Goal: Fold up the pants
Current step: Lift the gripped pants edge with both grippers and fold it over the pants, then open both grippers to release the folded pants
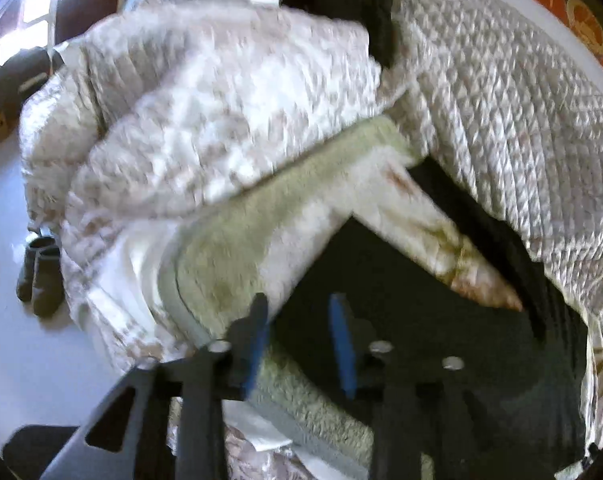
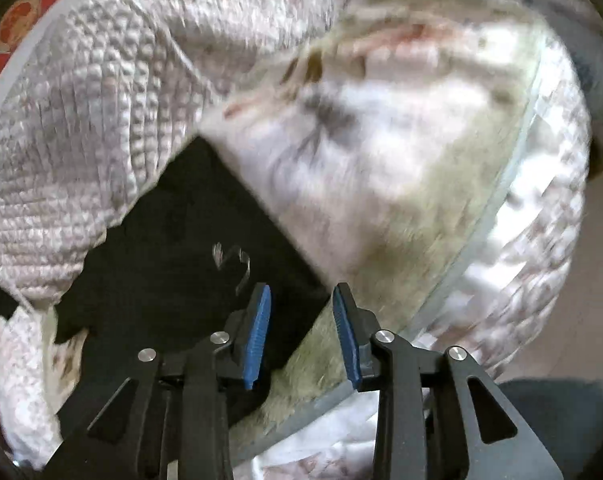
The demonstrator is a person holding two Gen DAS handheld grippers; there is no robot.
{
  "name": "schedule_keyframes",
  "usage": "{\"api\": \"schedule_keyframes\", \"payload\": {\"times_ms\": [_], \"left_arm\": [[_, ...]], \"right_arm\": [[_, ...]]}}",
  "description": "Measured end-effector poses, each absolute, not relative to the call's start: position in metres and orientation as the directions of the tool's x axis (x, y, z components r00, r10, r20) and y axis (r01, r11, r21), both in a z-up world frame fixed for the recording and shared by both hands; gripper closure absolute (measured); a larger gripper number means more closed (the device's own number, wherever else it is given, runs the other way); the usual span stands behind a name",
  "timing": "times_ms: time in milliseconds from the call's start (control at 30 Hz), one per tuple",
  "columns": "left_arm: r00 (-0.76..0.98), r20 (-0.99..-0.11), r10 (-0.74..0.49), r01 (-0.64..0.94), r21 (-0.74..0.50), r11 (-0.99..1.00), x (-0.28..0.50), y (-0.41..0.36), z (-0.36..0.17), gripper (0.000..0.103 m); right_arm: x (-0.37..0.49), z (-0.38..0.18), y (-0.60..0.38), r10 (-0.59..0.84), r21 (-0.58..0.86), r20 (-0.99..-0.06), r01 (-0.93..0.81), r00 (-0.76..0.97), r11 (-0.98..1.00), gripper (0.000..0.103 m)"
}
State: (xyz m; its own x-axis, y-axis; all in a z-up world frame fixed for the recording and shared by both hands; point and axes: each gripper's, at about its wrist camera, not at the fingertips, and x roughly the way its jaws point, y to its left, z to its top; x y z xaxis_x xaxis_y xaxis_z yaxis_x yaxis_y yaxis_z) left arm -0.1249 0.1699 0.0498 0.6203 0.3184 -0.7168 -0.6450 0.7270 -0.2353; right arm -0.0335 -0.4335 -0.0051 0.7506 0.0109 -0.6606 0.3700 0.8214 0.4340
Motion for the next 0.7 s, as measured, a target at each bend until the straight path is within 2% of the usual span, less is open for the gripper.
{"api": "schedule_keyframes", "payload": {"times_ms": [67, 133, 267, 367, 433, 533, 667, 700], "left_arm": [[0.65, -0.689, 0.32, -0.621, -0.239, 0.747, -0.121, 0.164, 0.061, 0.059], [0.688, -0.676, 0.265, -0.558, -0.259, 0.789, -0.11, 0.153, 0.065, 0.054], [0.693, -0.716, 0.086, -0.386, -0.268, 0.883, -0.077, 0.122, 0.05, 0.054], [0.636, -0.772, -0.023, -0.312, -0.284, 0.907, -0.063, 0.102, 0.026, 0.054], [0.608, -0.793, -0.029, -0.287, -0.254, 0.924, -0.061, 0.09, 0.011, 0.054], [0.61, -0.792, 0.035, -0.254, -0.154, 0.955, -0.062, 0.077, 0.007, 0.054], [0.611, -0.79, 0.061, -0.265, -0.132, 0.955, -0.055, 0.08, 0.013, 0.054], [0.609, -0.79, 0.073, -0.278, -0.127, 0.952, -0.051, 0.084, 0.016, 0.054]], "right_arm": [[-0.03, 0.009, -0.42, 0.038, 0.406, -0.616, 0.275, 0.787, 0.872, 0.068], [-0.021, 0.013, -0.395, 0.114, 0.358, -0.603, 0.141, 0.789, 0.923, 0.068], [-0.003, -0.003, -0.338, 0.274, 0.277, -0.663, -0.113, 0.697, 0.954, 0.068], [0.005, -0.022, -0.309, 0.332, 0.241, -0.719, -0.229, 0.61, 0.943, 0.068], [0.009, -0.038, -0.295, 0.305, 0.176, -0.777, -0.275, 0.551, 0.945, 0.068], [0.001, -0.036, -0.286, 0.27, 0.098, -0.774, -0.313, 0.573, 0.945, 0.064], [0.0, -0.027, -0.28, 0.292, 0.098, -0.75, -0.337, 0.593, 0.936, 0.061], [0.0, -0.024, -0.278, 0.301, 0.101, -0.741, -0.343, 0.6, 0.934, 0.057]]}}
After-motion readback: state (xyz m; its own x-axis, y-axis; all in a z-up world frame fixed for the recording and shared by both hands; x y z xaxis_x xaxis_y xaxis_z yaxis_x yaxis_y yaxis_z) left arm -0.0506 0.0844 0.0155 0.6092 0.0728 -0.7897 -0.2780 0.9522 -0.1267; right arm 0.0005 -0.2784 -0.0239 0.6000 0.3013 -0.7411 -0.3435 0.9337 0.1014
